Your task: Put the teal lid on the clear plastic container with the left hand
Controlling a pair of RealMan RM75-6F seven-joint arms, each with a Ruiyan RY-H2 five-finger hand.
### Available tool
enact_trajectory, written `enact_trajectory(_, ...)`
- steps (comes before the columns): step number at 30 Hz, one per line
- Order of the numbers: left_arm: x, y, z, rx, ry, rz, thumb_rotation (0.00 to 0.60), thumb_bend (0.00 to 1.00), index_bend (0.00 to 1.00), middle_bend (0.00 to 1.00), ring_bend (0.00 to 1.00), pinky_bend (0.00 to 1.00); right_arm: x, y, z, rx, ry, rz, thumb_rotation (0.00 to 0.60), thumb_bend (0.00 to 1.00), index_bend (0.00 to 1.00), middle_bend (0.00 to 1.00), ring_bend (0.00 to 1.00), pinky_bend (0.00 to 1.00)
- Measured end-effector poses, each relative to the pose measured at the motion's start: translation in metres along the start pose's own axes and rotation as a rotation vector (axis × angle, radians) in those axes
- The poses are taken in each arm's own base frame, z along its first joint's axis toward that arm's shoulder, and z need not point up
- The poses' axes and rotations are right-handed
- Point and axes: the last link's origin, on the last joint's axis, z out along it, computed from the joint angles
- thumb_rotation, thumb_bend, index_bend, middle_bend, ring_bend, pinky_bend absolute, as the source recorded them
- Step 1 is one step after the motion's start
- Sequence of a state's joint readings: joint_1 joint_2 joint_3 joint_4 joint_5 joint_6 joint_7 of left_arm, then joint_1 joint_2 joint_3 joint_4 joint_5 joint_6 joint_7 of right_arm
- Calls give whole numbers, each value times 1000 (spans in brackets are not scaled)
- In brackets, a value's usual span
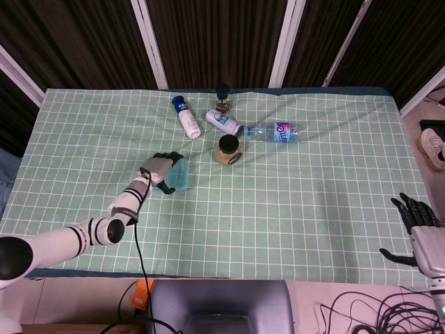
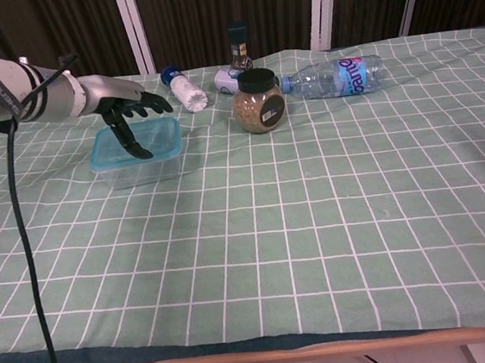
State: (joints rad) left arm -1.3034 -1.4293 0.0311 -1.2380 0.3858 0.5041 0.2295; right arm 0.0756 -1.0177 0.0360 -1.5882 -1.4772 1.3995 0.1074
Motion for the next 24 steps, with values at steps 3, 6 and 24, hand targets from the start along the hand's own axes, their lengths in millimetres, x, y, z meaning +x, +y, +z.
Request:
enact_trajectory(3, 1, -2, -2, 2, -1, -1, 600, 265, 0, 0, 0, 9, 0, 0, 0, 0, -2, -1, 600, 196, 0, 0, 0, 0)
enact_trajectory(6, 3, 0, -6, -11, 11, 1, 600, 262, 0, 0, 0, 9, -1, 0, 0, 1, -3, -1, 600, 196, 0, 0, 0, 0)
enact_trajectory(24, -23, -16, -70, -133, 243, 133, 600, 544, 0, 207, 152, 230, -6, -9, -1, 42, -26, -8, 600, 195, 0, 0, 0, 0)
